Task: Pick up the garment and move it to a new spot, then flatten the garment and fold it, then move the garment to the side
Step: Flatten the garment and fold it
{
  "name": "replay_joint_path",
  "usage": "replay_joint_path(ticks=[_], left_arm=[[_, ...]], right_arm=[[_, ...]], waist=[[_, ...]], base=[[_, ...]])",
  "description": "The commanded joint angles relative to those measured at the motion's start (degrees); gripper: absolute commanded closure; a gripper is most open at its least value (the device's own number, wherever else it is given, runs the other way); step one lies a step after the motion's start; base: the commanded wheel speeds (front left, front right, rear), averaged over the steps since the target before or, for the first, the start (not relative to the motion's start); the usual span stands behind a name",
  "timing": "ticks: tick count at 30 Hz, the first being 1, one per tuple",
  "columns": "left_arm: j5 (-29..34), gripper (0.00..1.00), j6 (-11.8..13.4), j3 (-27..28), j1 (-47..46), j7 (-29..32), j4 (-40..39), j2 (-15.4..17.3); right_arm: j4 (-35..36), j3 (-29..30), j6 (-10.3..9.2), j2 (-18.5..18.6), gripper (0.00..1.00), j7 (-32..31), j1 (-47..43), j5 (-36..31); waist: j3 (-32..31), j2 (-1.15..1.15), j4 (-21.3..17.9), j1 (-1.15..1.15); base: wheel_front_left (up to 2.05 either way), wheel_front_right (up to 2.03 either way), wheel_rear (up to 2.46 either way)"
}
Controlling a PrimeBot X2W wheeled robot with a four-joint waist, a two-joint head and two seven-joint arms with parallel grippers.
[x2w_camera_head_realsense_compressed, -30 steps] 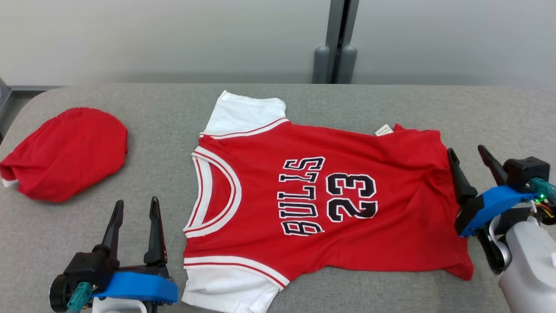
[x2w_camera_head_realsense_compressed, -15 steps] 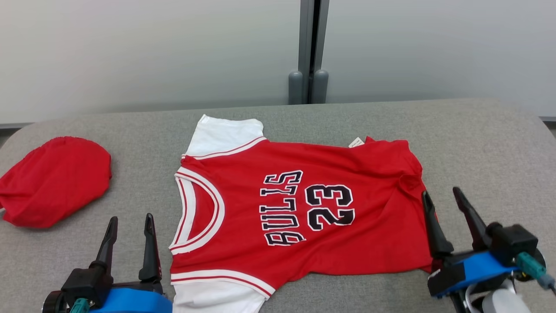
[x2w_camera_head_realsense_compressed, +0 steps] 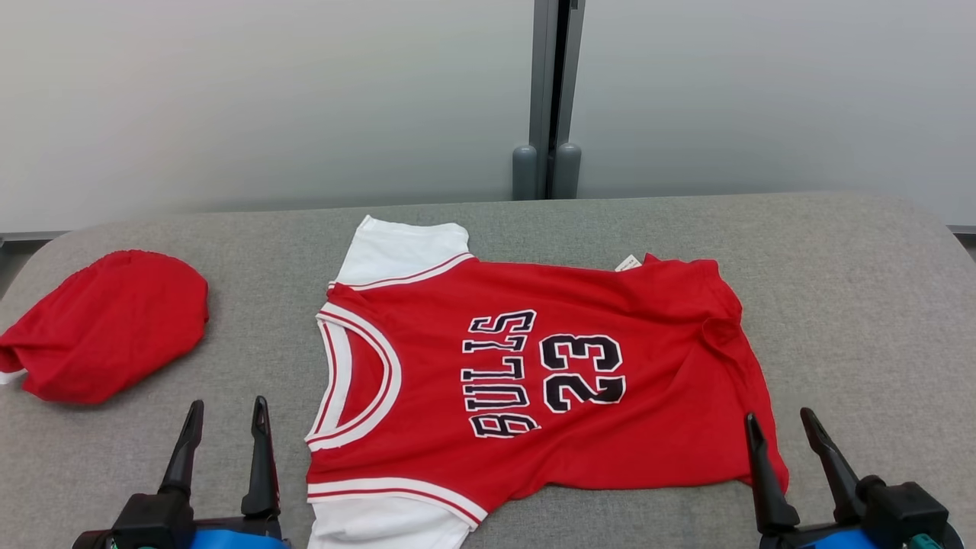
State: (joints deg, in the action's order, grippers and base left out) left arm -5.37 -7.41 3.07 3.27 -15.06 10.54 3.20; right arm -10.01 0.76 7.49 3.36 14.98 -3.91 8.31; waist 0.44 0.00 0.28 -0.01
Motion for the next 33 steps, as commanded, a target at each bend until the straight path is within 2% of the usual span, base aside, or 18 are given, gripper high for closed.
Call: replay_joint_path(ticks=[1, 19, 33], left_arm=[[0.5, 0.0, -0.1, 0.3, 0.4, -0.2, -0.3, 0.0], [0.7, 0.0, -0.1, 0.1, 0.1, -0.2, 1.4, -0.2], [-1.7, 0.0, -0.1, -7.2, 0.7, -0.2, 10.0, 1.7]], right_arm=[[0.4, 0.2, 0.01, -0.3, 0.0, 0.3, -1.0, -0.5], [-2.0, -0.2, 0.01, -0.5, 0.0, 0.3, 0.3, -0.5], [-12.5, 7.2, 0.01, -0.4, 0.0, 0.3, 6.1, -1.9]], waist=[[0.0, 0.0, 0.0, 0.01], [1.0, 0.0, 0.9, 0.01], [4.5, 0.0, 0.8, 0.01]], base=[[0.0, 0.0, 0.0], [0.0, 0.0, 0.0], [0.0, 0.0, 0.0]])
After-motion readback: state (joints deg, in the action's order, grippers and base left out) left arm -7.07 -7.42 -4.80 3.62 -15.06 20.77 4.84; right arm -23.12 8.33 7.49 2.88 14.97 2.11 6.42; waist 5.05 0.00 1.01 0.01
